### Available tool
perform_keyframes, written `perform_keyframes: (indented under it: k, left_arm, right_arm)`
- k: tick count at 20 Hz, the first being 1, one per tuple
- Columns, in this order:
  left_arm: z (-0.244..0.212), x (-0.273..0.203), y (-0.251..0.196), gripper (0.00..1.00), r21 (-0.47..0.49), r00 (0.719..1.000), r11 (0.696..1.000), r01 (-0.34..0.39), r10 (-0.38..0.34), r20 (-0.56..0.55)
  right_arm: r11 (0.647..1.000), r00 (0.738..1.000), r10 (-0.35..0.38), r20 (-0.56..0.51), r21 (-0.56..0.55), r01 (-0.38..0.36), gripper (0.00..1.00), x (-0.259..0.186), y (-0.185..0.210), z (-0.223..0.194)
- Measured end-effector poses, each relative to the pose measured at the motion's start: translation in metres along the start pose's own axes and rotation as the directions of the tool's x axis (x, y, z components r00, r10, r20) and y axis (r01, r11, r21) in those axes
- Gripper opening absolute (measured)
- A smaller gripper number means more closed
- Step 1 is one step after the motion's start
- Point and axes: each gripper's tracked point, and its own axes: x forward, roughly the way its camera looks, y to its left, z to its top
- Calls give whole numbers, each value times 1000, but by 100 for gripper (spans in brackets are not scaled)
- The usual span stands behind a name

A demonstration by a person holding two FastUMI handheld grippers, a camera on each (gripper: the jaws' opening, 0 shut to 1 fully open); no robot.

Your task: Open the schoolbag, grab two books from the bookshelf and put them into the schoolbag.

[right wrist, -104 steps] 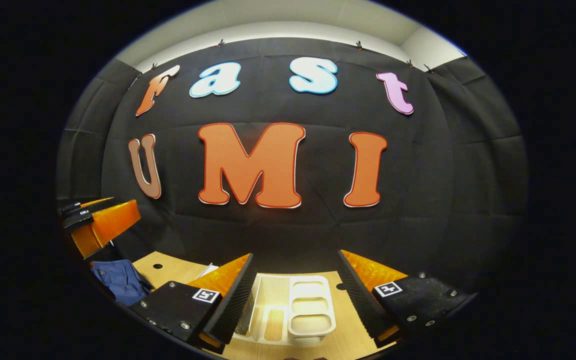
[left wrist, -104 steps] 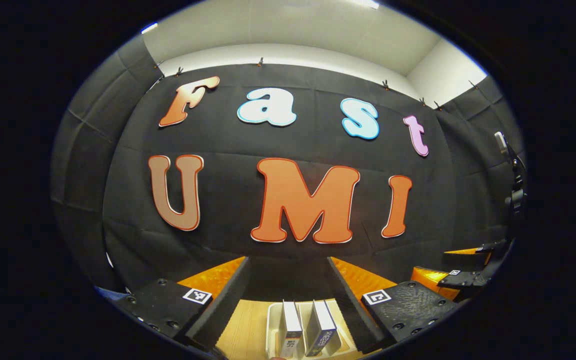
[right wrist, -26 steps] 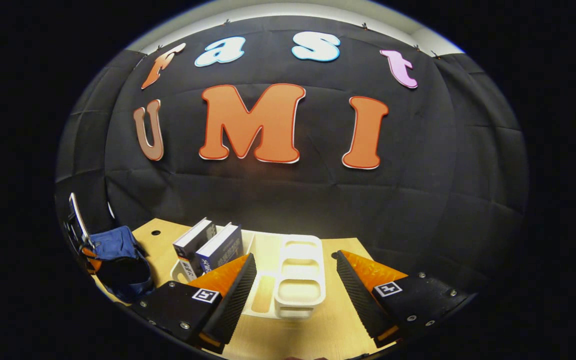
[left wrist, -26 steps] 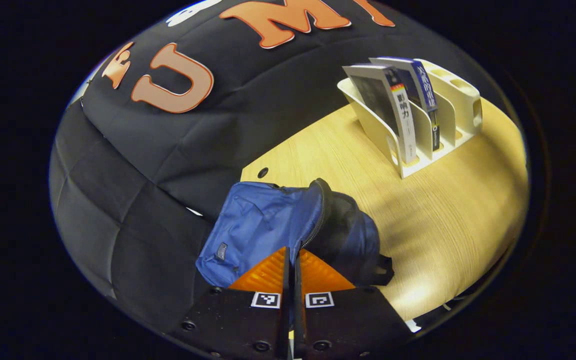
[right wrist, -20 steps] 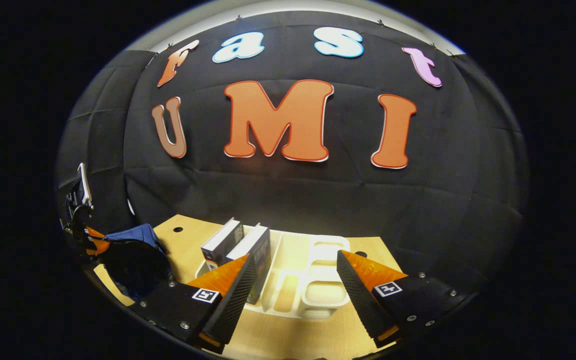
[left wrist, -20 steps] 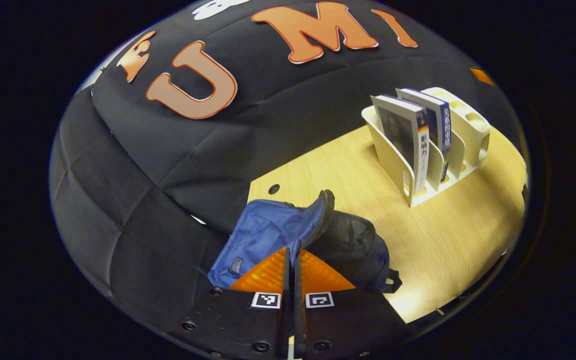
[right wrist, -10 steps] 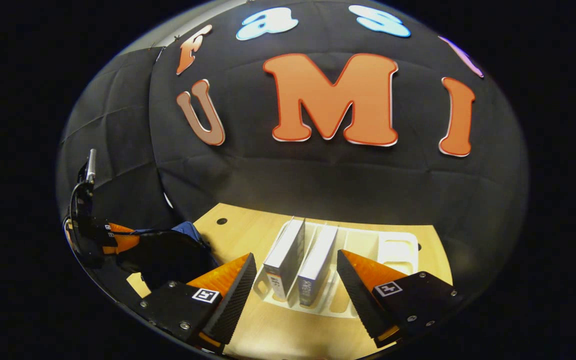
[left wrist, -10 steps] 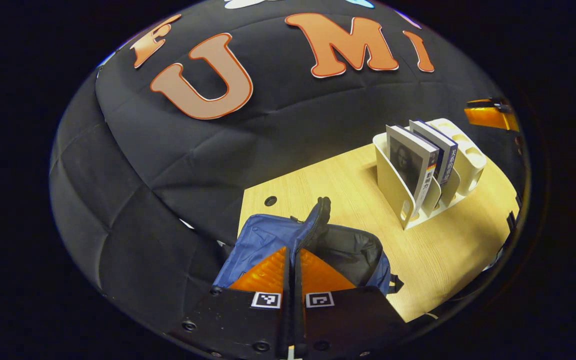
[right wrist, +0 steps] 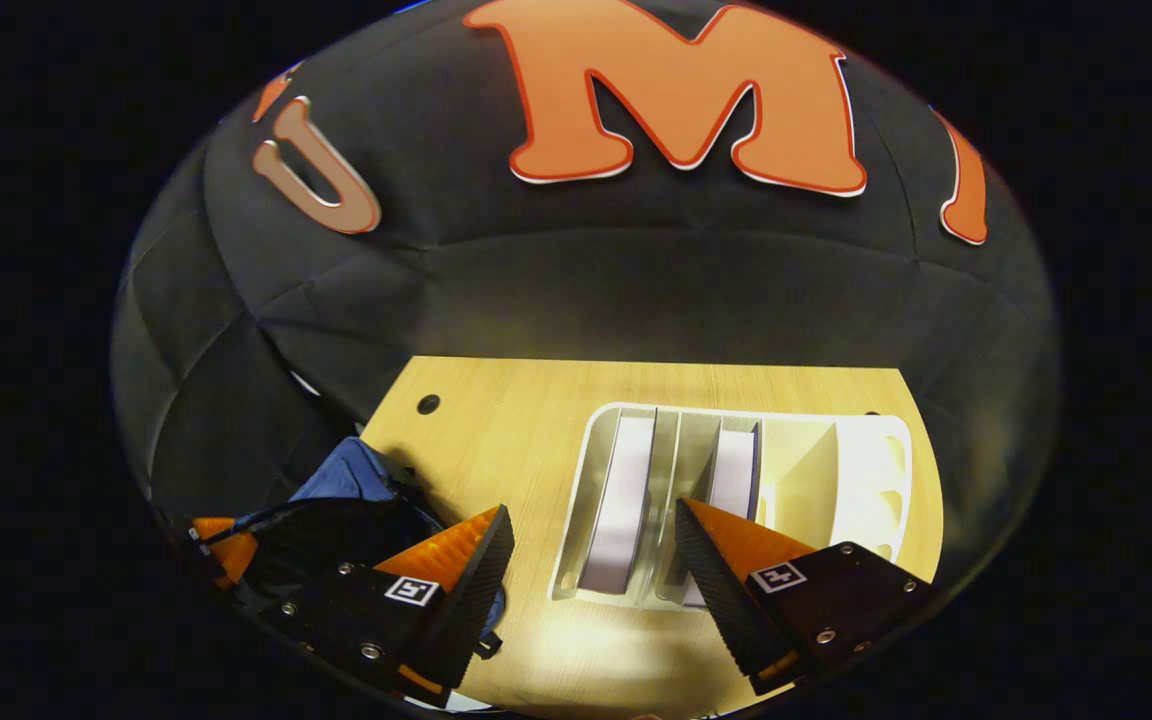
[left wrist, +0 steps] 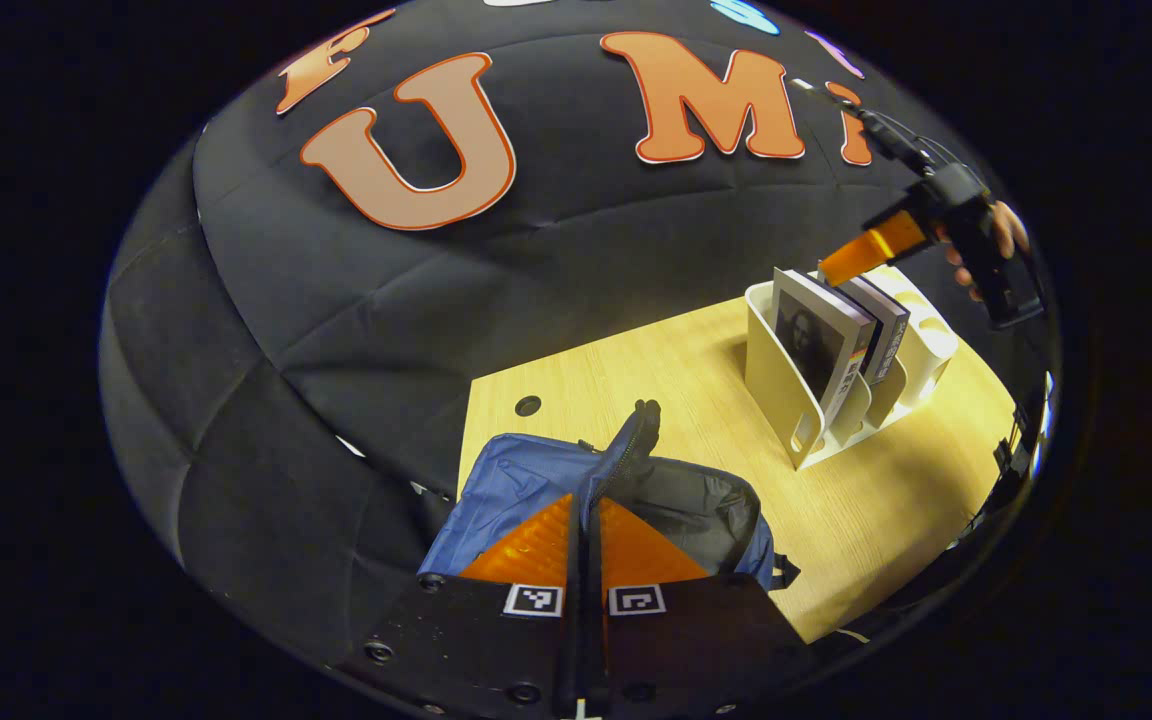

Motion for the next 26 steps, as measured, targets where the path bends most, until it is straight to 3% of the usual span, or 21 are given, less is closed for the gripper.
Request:
perform_keyframes:
  k: [4,6,10,14,15,16,19,26]
  left_arm:
    - [-3,4,8,2,-21,1000,1000,22,-21,13]
    - [-8,6,11,2,-34,999,999,34,-33,15]
    - [-20,11,13,2,-60,998,996,64,-64,9]
    - [-27,16,9,2,-59,996,994,92,-92,4]
    - [-28,17,7,3,-59,995,993,102,-101,3]
    - [-29,17,5,3,-59,994,992,108,-108,2]
    - [-33,19,2,3,-62,992,990,127,-127,4]
    - [-37,18,1,3,-67,989,987,145,-145,10]
  right_arm:
    - [997,981,-33,-190,64,46,96,37,-3,-7]
    - [994,966,-88,-245,46,102,92,50,-16,-9]
    - [990,930,-100,-355,61,129,77,64,-16,-18]
    - [979,881,-163,-444,41,202,48,70,-28,-35]
    - [976,874,-163,-458,53,210,29,71,-28,-35]
    - [974,868,-166,-467,60,219,37,71,-28,-35]
    - [977,860,-158,-486,50,208,32,67,-27,-37]
    - [986,894,-90,-439,85,142,26,21,-29,-12]
